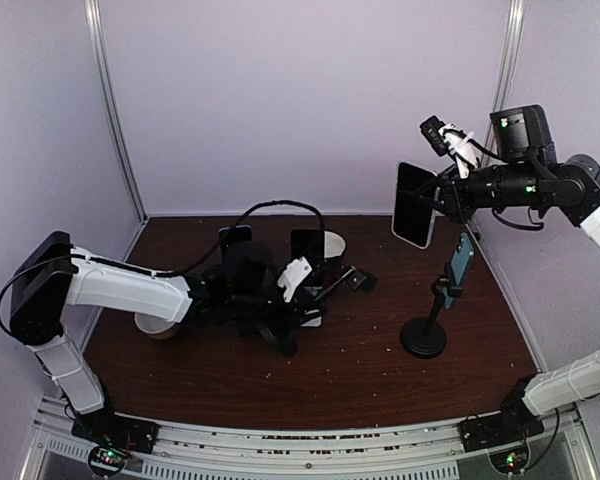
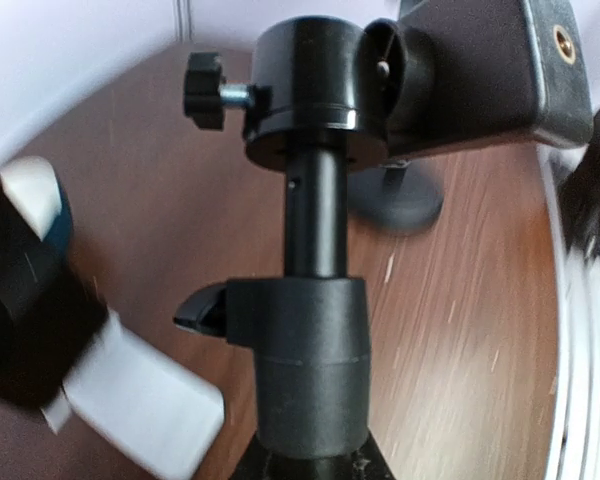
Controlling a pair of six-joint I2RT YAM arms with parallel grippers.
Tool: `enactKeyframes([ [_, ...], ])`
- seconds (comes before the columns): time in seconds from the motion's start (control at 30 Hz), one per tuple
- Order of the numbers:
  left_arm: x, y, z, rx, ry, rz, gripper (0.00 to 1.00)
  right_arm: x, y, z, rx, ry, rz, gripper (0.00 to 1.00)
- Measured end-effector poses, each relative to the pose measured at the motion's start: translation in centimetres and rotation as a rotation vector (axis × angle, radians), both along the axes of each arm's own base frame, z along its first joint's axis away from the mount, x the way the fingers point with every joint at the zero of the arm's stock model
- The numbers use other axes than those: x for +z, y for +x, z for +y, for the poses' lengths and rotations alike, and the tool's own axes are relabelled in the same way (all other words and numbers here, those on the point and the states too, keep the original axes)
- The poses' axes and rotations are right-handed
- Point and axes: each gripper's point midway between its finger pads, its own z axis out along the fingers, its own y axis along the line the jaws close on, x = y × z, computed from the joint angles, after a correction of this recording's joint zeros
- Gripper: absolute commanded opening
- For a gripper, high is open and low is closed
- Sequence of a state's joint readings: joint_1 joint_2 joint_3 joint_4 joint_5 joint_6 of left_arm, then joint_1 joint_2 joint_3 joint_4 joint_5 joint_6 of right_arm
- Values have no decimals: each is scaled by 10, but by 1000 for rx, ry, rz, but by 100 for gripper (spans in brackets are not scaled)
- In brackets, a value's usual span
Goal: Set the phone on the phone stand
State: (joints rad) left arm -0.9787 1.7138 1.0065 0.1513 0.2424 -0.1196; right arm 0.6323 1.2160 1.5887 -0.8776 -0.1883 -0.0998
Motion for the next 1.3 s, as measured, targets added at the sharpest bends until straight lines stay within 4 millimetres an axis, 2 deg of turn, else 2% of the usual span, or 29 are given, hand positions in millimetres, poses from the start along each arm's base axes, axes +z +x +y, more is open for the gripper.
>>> enactKeyframes([
  [0.13, 62, -4, -22, -32, -304, -153, 0, 22, -38, 20, 226, 93, -17, 0],
  [0.23, 90, -12, -26, -76, -507, -252, 0, 32, -66, 30, 383, 149, -49, 0],
  [0.27, 88, -14, -28, -89, -547, -266, 0, 36, -75, 31, 422, 168, -64, 0],
  [0.33, 71, -13, -38, -114, -597, -276, 0, 36, -91, 30, 483, 187, -77, 0],
  [0.43, 23, -14, -52, -145, -569, -241, 0, 32, -105, 30, 541, 199, -83, 0],
  [0.53, -16, -17, -55, -158, -513, -200, 0, 23, -107, 30, 552, 196, -84, 0],
  [0.57, -19, -19, -56, -162, -515, -204, 0, 18, -106, 31, 552, 195, -82, 0],
  [0.7, -10, -23, -57, -178, -558, -230, 0, 0, -100, 35, 550, 184, -51, 0],
  [0.8, -19, -27, -60, -190, -564, -208, 2, -9, -98, 39, 551, 173, -30, 0],
  [0.9, -19, -30, -60, -189, -577, -208, 22, -9, -100, 42, 564, 173, -31, 0],
  [1.1, -24, -42, -55, -186, -576, -205, 41, -9, -103, 46, 571, 167, -43, 0],
  [1.2, -30, -43, -49, -163, -563, -207, 57, -10, -102, 46, 565, 161, -45, 0],
  [1.3, -37, -42, -41, -135, -537, -210, 60, -12, -102, 46, 563, 153, -49, 0],
])
